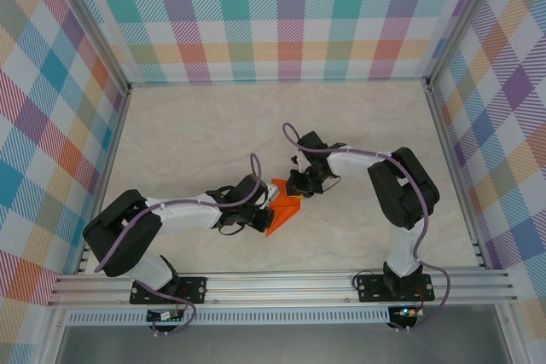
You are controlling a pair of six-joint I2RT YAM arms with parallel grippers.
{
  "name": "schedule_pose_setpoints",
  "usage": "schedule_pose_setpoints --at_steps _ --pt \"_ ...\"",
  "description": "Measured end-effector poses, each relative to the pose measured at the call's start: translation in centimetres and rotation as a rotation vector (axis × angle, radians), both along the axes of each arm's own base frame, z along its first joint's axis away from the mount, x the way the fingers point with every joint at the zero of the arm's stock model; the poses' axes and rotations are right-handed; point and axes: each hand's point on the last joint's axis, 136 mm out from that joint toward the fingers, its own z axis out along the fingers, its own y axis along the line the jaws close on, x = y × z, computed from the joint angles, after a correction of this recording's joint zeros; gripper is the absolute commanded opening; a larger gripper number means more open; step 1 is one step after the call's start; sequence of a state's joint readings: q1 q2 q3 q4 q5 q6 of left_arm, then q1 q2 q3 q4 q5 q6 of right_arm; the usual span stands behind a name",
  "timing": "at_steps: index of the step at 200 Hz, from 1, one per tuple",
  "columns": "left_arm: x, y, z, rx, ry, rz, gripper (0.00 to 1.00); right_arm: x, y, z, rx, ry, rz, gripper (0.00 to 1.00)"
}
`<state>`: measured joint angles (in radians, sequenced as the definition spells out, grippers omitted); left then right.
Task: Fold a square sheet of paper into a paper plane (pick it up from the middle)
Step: Third fold the triangle at the center of the table.
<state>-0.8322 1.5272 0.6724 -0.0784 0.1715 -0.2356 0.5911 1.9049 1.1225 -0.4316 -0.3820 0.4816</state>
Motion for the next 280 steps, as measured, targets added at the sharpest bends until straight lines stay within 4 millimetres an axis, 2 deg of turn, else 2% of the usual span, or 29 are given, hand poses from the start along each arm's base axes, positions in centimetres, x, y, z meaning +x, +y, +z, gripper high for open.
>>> schedule_pose_setpoints --at_steps 59,130,151,173,192,206,248,280 --pt "0.0 0.1 -0.3 0.007 0.005 -0.002 0.01 0.0 0.0 0.0 0.000 0.000 -0.001 0.18" --pt "0.1 -0.2 -0.5 0.010 0.006 -0.015 0.01 -0.4 0.0 0.6 -0.014 -0.006 -0.001 0.25" --pt "0.1 -0.3 -0.5 0.008 0.006 -0.019 0.01 -0.3 -0.3 1.7 -0.025 -0.035 -0.012 0.25" --pt "0.1 -0.3 -0.5 0.007 0.007 -0.019 0.01 -0.3 -0.7 4.0 -0.009 -0.093 -0.040 0.22" --pt "0.1 -0.3 -0.5 0.007 0.007 -0.018 0.01 -1.1 -1.2 5.6 0.033 -0.121 -0.066 0.16" --pt "0.1 -0.3 -0.5 0.007 0.007 -0.018 0.01 -2.0 -1.3 5.9 0.073 -0.119 -0.087 0.12" --pt "0.1 -0.3 -0.5 0.007 0.007 -0.018 0.01 -5.5 -0.4 4.1 0.167 -0.012 -0.113 0.11" --pt "0.1 -0.3 -0.5 0.007 0.007 -0.018 0.01 -6.2 1.6 4.2 0.210 0.001 -0.087 0.11"
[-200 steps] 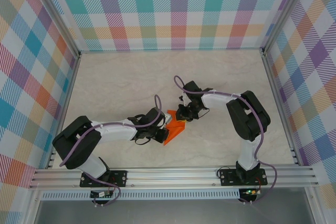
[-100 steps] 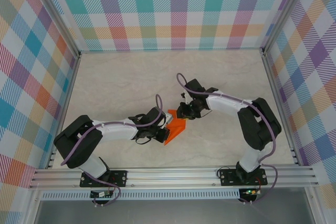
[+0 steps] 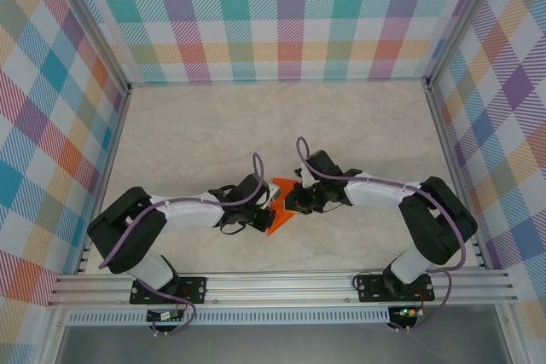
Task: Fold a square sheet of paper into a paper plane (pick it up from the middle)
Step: Third fold the triangle at the center of the table.
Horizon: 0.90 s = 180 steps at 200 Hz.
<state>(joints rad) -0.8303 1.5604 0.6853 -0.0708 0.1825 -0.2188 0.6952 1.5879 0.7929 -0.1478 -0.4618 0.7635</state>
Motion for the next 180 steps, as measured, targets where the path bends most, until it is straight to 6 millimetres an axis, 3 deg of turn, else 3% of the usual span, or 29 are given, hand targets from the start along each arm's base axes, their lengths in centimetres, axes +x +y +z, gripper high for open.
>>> schedule_pose_setpoints --at_steps 91,136,180 --pt "0.0 0.0 0.0 0.001 0.000 0.001 0.01 -0.1 1.1 -2.0 -0.005 0.032 -0.003 0.13" --pt "0.0 0.0 0.0 0.001 -0.001 0.002 0.01 -0.3 0.7 -4.3 -0.044 0.059 -0.010 0.13" --pt "0.1 0.1 0.0 0.003 -0.003 0.003 0.00 -0.3 0.9 -4.2 -0.032 0.058 -0.006 0.16"
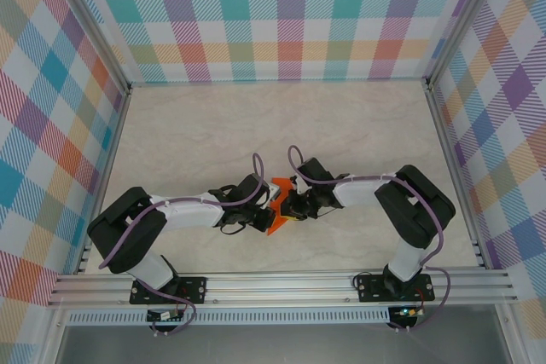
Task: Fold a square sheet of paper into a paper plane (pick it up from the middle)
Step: Third fold the triangle at the center of the table.
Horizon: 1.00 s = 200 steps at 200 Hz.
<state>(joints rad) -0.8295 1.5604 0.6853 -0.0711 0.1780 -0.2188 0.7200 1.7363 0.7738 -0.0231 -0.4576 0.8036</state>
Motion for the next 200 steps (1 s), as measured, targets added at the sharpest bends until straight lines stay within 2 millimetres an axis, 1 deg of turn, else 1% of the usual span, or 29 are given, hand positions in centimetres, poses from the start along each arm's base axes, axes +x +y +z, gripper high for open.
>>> schedule_pose_setpoints --at_steps 21,57,85,107,156,180,200 --pt "0.0 0.0 0.0 0.000 0.000 0.000 0.00 0.1 -0.1 0.3 -0.003 -0.015 0.002 0.17" --pt "0.0 0.0 0.0 0.001 -0.001 0.001 0.00 0.4 -0.7 1.1 -0.015 -0.044 0.000 0.17" --pt "0.0 0.0 0.0 0.002 -0.001 0.002 0.00 1.0 -1.3 0.9 -0.029 -0.048 -0.021 0.16" --pt "0.0 0.0 0.0 0.002 -0.001 0.002 0.00 1.2 -1.7 -0.2 -0.057 -0.035 -0.031 0.14" --pt "0.0 0.1 0.0 0.002 -0.002 0.002 0.00 1.5 -1.7 0.1 -0.065 -0.033 -0.029 0.15" --pt "0.0 0.1 0.0 0.002 -0.002 0.002 0.00 1.4 -2.1 0.6 -0.077 -0.043 -0.030 0.16" --pt "0.0 0.1 0.0 0.002 -0.002 0.002 0.00 2.0 -2.6 1.1 -0.072 -0.052 -0.047 0.16"
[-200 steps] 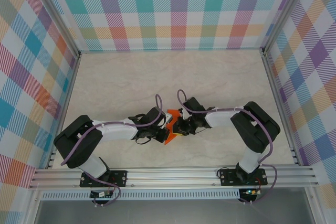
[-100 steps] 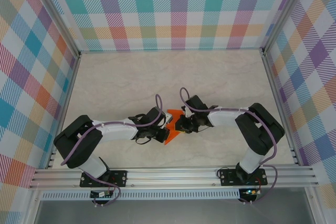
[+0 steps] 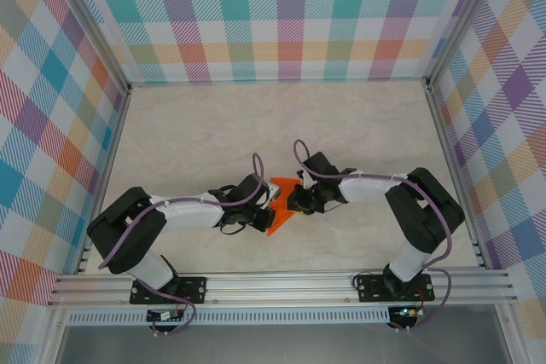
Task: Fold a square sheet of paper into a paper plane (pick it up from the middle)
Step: Third fold the triangle at the center of the table.
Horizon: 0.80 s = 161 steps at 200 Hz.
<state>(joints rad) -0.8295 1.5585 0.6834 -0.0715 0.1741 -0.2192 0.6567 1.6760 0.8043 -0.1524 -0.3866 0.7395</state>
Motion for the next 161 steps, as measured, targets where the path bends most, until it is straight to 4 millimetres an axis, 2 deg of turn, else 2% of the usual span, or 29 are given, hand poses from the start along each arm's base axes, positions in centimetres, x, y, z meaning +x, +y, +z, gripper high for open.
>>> schedule_pose_setpoints --at_steps 32,58,91,124,161 --pt "0.0 0.0 0.0 -0.001 -0.001 0.000 0.00 0.7 -0.5 -0.1 -0.003 -0.003 -0.021 0.15" --pt "0.0 0.0 0.0 0.001 -0.003 0.001 0.00 0.6 -0.7 -1.2 -0.023 0.017 -0.025 0.14" --pt "0.0 0.1 0.0 0.001 -0.003 0.002 0.00 0.7 -0.8 -1.1 -0.019 0.018 -0.027 0.15" --pt "0.0 0.1 0.0 0.001 -0.004 0.002 0.00 0.7 -1.1 -0.7 -0.031 0.001 -0.025 0.16" --pt "0.0 0.1 0.0 0.001 -0.003 0.002 0.00 1.3 -1.7 0.9 -0.029 -0.036 -0.034 0.16"
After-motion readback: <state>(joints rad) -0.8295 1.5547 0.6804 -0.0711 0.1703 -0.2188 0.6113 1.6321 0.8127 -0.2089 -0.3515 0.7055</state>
